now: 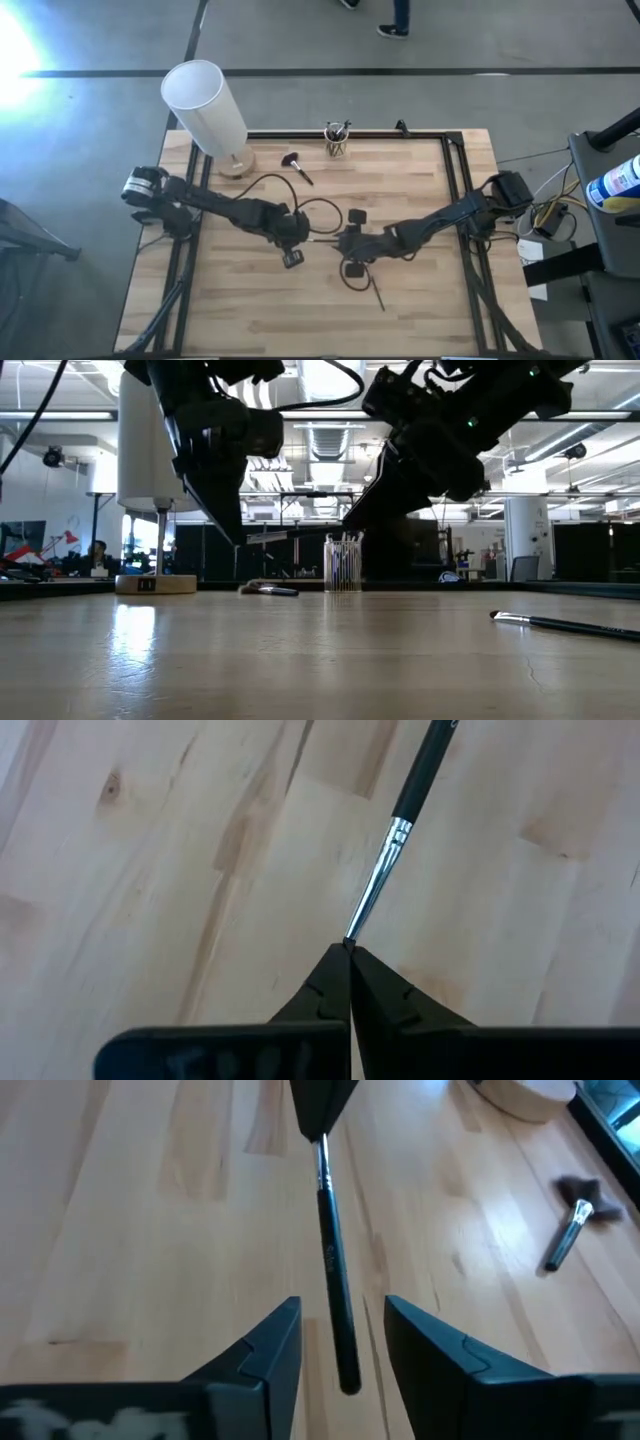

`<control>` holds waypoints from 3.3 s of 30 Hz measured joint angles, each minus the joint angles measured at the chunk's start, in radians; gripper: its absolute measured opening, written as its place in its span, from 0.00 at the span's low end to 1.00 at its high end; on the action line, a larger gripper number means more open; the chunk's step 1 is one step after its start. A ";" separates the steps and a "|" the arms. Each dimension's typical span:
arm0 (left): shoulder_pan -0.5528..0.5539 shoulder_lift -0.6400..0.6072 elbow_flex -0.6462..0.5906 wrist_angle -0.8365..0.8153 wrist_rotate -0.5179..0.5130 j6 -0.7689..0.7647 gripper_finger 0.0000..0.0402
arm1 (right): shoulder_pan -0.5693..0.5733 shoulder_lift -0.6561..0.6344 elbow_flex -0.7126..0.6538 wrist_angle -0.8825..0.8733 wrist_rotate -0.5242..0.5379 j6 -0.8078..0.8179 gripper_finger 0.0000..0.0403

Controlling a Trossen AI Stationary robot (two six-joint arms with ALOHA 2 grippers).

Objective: Put items in baskets/containers
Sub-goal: Put the powder brush into the gold container

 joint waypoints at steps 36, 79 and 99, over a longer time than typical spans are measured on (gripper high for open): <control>-0.115 -0.107 -0.235 0.330 -0.306 0.171 0.16 | 0.000 0.009 -0.178 0.203 0.056 0.076 0.05; -0.013 -0.069 -0.514 1.943 -0.005 0.460 0.17 | -0.078 -0.043 -0.401 1.270 -0.192 -0.073 0.05; -0.005 -0.084 -0.540 1.938 -0.046 0.453 0.17 | -0.069 -0.043 -0.403 1.286 -0.177 -0.101 0.05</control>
